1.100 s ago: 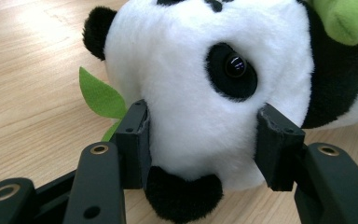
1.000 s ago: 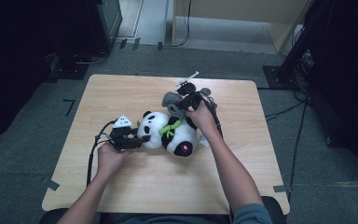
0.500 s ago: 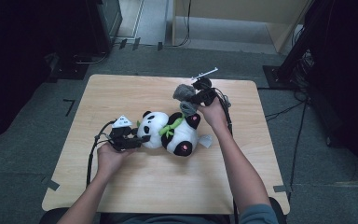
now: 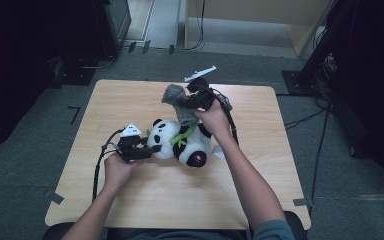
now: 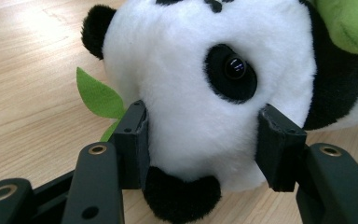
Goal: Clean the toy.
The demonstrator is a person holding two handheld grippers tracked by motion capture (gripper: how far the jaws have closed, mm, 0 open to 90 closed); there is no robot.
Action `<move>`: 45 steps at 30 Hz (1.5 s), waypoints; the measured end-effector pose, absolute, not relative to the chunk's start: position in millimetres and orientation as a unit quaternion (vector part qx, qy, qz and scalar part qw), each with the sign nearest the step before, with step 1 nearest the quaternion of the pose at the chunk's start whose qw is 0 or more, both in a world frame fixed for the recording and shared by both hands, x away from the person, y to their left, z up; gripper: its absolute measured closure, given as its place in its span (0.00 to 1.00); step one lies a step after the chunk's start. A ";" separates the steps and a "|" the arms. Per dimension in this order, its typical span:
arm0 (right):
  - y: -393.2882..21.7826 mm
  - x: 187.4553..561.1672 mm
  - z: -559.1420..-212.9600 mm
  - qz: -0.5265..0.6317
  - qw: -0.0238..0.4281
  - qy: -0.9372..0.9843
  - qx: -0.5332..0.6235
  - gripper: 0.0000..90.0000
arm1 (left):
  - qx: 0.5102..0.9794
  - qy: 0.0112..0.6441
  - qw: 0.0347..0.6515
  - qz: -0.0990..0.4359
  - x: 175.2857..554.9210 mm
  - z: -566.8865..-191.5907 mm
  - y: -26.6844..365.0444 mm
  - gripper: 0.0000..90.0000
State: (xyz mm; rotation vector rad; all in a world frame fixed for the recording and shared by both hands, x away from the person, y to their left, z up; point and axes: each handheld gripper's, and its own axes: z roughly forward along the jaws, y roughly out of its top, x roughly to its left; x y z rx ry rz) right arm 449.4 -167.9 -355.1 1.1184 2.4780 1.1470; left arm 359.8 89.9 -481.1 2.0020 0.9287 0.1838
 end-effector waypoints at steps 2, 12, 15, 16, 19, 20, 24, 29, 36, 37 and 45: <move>-156.8 447.9 -357.6 0.384 0.088 0.842 0.368 0.87 | 0.808 0.376 0.448 0.074 359.8 -481.2 89.8 0.50; -111.7 439.1 -381.3 0.373 0.048 0.863 0.337 0.87 | 0.808 0.376 0.447 0.076 359.6 -481.1 89.6 0.50; -102.0 436.7 -397.7 0.353 0.041 0.874 0.332 0.88 | 0.805 0.378 0.451 0.077 360.0 -482.0 89.7 0.49; -102.0 437.1 -401.3 0.351 0.042 0.874 0.334 0.88 | 0.804 0.379 0.450 0.078 360.2 -482.1 89.6 0.49; -105.3 438.8 -406.0 0.355 0.039 0.869 0.342 0.88 | 0.803 0.381 0.451 0.078 360.6 -482.2 89.4 0.50; -108.1 440.4 -407.4 0.360 0.036 0.866 0.347 0.88 | 0.802 0.382 0.452 0.078 360.7 -482.2 89.1 0.50; -123.0 447.4 -410.2 0.346 0.056 0.862 0.366 0.88 | 0.802 0.386 0.450 0.075 361.4 -481.1 88.8 0.50; -145.5 453.2 -414.3 0.328 0.069 0.858 0.389 0.87 | 0.802 0.387 0.449 0.075 361.3 -480.9 88.1 0.51; -170.9 456.8 -413.9 0.330 0.077 0.847 0.410 0.87 | 0.804 0.386 0.446 0.075 361.9 -480.0 88.0 0.51; -170.9 456.8 -413.9 0.330 0.077 0.847 0.410 0.87 | 0.804 0.386 0.446 0.075 361.9 -480.0 88.0 0.51; -197.9 462.3 -412.4 0.319 0.089 0.835 0.440 0.88 | 0.802 0.386 0.449 0.074 362.0 -480.9 88.8 0.51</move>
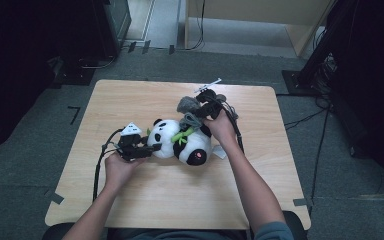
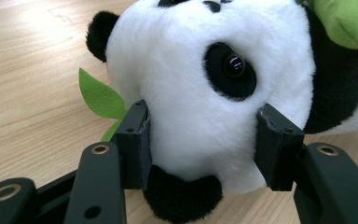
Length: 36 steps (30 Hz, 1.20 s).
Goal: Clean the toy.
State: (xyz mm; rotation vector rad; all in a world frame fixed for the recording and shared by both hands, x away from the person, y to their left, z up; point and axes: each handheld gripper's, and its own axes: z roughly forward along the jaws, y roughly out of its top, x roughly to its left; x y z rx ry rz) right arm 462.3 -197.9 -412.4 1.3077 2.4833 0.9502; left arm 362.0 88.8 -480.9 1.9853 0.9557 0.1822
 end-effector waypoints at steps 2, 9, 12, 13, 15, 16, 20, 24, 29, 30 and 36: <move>-209.4 462.4 -415.7 0.321 0.088 0.832 0.444 0.88 | 0.802 0.386 0.449 0.074 362.0 -481.1 88.9 0.51; -219.4 462.8 -413.3 0.331 0.092 0.822 0.455 0.88 | 0.801 0.382 0.455 0.074 362.2 -482.1 90.1 0.51; -220.6 456.9 -397.9 0.372 0.110 0.806 0.447 0.88 | 0.800 0.381 0.458 0.074 362.2 -482.6 90.8 0.50; -220.3 455.3 -393.5 0.380 0.112 0.804 0.444 0.88 | 0.800 0.381 0.458 0.074 362.2 -482.6 90.8 0.50; -217.5 452.7 -384.7 0.388 0.111 0.804 0.438 0.88 | 0.800 0.380 0.458 0.074 362.2 -482.7 91.1 0.50; -214.8 449.9 -379.2 0.394 0.114 0.805 0.430 0.88 | 0.800 0.380 0.459 0.074 362.1 -482.8 91.2 0.50; -199.6 437.5 -364.9 0.408 0.115 0.812 0.401 0.88 | 0.799 0.379 0.460 0.075 362.4 -482.5 91.5 0.50; -177.4 422.5 -356.8 0.418 0.111 0.825 0.363 0.88 | 0.796 0.383 0.463 0.074 362.2 -482.2 91.2 0.50; -151.7 412.6 -361.6 0.413 0.098 0.844 0.328 0.88 | 0.796 0.383 0.464 0.076 361.8 -481.8 90.8 0.50; -145.4 411.2 -364.4 0.410 0.094 0.848 0.323 0.87 | 0.796 0.382 0.463 0.076 361.8 -481.6 91.0 0.50; -108.4 404.0 -388.5 0.383 0.055 0.874 0.293 0.87 | 0.794 0.385 0.465 0.071 362.2 -481.5 91.8 0.50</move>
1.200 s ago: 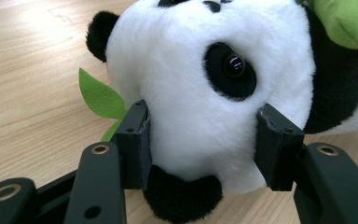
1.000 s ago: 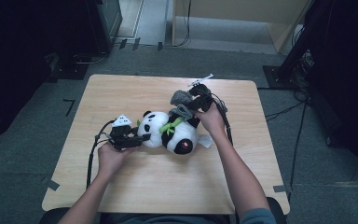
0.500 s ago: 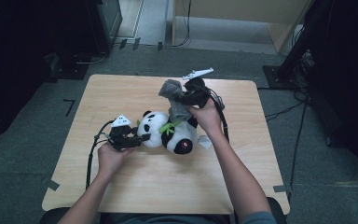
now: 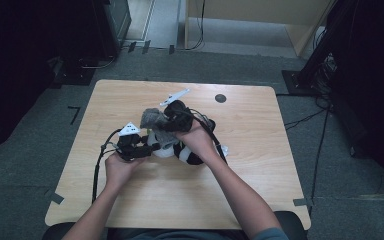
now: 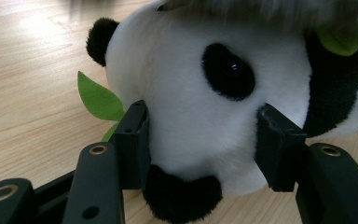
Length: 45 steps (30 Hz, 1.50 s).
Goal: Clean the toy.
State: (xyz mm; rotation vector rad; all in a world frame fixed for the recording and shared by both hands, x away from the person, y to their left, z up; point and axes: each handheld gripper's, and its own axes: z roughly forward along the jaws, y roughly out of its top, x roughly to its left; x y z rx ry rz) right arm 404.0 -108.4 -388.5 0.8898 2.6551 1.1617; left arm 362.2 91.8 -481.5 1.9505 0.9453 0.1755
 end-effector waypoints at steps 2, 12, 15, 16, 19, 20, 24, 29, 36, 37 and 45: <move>-104.4 402.6 -392.0 0.378 0.053 0.878 0.289 0.87 | 0.794 0.385 0.464 0.071 362.0 -481.5 91.5 0.50; -102.3 397.7 -405.6 0.353 0.059 0.897 0.260 0.88 | 0.799 0.385 0.455 0.075 360.7 -481.6 89.7 0.51; -107.7 398.3 -405.7 0.356 0.053 0.895 0.264 0.88 | 0.801 0.385 0.452 0.076 360.7 -481.2 89.6 0.51; -110.2 398.7 -405.9 0.359 0.051 0.893 0.266 0.88 | 0.801 0.385 0.452 0.075 360.9 -481.2 89.7 0.51; -123.0 399.9 -404.0 0.362 0.047 0.889 0.277 0.88 | 0.800 0.386 0.453 0.074 361.3 -481.3 90.1 0.51; -123.0 399.9 -404.0 0.362 0.047 0.889 0.277 0.88 | 0.800 0.386 0.452 0.074 361.3 -481.3 90.1 0.51; -144.3 402.2 -402.3 0.361 0.053 0.881 0.302 0.88 | 0.801 0.387 0.451 0.074 361.3 -481.2 89.9 0.52; -163.5 405.3 -405.5 0.363 0.057 0.872 0.322 0.88 | 0.801 0.387 0.451 0.075 361.1 -480.9 89.2 0.52; -185.7 407.4 -402.4 0.368 0.065 0.864 0.338 0.88 | 0.800 0.389 0.451 0.070 361.8 -480.9 90.1 0.52; -187.6 407.2 -402.0 0.368 0.067 0.863 0.339 0.88 | 0.800 0.389 0.452 0.069 361.9 -481.0 90.3 0.52; -204.1 407.9 -396.1 0.362 0.084 0.855 0.361 0.88 | 0.799 0.388 0.454 0.070 362.0 -481.8 90.6 0.52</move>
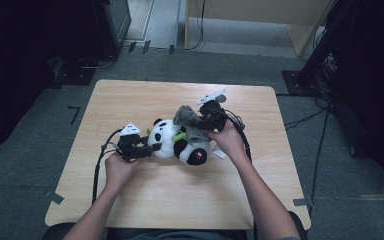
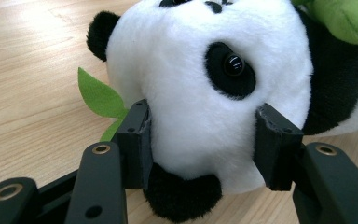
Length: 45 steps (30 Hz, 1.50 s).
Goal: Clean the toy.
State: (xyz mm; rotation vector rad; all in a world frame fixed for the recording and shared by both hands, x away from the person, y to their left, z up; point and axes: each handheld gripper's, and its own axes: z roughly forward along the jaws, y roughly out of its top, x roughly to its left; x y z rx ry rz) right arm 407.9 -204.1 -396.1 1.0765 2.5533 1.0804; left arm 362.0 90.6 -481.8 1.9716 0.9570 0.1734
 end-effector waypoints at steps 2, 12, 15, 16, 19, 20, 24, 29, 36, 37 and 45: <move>-203.0 406.0 -391.1 0.374 0.080 0.850 0.362 0.88 | 0.797 0.389 0.457 0.070 361.8 -482.4 90.8 0.51; -153.4 396.7 -366.9 0.405 0.073 0.858 0.308 0.88 | 0.793 0.386 0.466 0.073 361.0 -482.7 91.2 0.50; -133.3 397.7 -372.1 0.398 0.064 0.866 0.296 0.88 | 0.790 0.386 0.470 0.075 360.1 -482.5 91.3 0.50; -133.3 397.7 -372.1 0.398 0.064 0.866 0.296 0.88 | 0.790 0.386 0.470 0.075 360.1 -482.5 91.3 0.50; -112.0 400.2 -384.1 0.377 0.057 0.877 0.292 0.88 | 0.790 0.386 0.470 0.078 359.3 -481.6 90.7 0.50; -112.0 400.2 -384.1 0.377 0.057 0.877 0.292 0.88 | 0.790 0.386 0.470 0.079 359.1 -481.5 90.5 0.50; -98.2 399.9 -397.3 0.356 0.050 0.889 0.285 0.88 | 0.787 0.392 0.470 0.078 359.0 -481.8 90.2 0.50; -100.5 398.9 -406.0 0.358 0.048 0.890 0.278 0.88 | 0.788 0.391 0.469 0.080 358.5 -481.7 89.0 0.50; -111.0 398.8 -406.4 0.357 0.040 0.891 0.278 0.88 | 0.793 0.389 0.463 0.079 358.9 -481.8 87.4 0.51; -114.5 399.6 -406.1 0.359 0.038 0.890 0.279 0.88 | 0.792 0.389 0.463 0.078 359.2 -481.8 87.6 0.51; -136.0 402.8 -403.5 0.367 0.034 0.880 0.299 0.88 | 0.795 0.391 0.457 0.077 360.4 -480.9 87.2 0.52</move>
